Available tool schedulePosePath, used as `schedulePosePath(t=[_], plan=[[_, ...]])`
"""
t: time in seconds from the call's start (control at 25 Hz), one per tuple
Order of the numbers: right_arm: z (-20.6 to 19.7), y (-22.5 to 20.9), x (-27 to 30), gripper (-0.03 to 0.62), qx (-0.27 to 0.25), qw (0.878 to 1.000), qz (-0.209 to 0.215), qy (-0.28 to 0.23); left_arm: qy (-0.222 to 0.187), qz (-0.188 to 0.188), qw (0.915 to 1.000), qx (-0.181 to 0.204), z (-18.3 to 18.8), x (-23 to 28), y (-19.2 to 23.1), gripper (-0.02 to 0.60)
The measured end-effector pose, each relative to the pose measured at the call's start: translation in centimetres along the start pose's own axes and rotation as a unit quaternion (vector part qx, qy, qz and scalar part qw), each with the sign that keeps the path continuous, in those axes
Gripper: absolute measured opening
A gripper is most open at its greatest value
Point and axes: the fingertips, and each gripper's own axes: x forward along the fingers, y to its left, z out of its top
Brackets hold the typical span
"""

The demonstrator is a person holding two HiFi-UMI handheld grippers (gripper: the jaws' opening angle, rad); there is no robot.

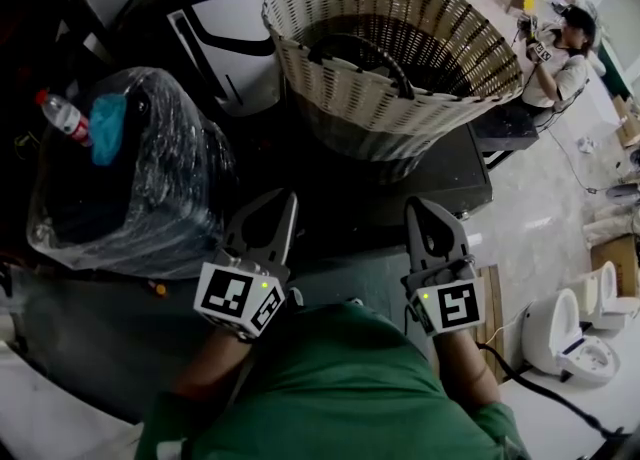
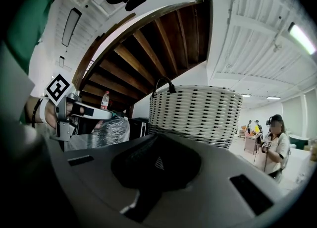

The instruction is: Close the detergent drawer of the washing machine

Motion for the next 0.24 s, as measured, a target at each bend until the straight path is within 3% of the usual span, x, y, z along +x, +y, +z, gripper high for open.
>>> schedulePosePath(t=[0.24], plan=[[-0.1,-1.7,-0.1,0.021,0.005,0.999,0.005,-0.035,0.004,0.005,1.0000,0.002,-0.6,1.2,-1.2,0.020]])
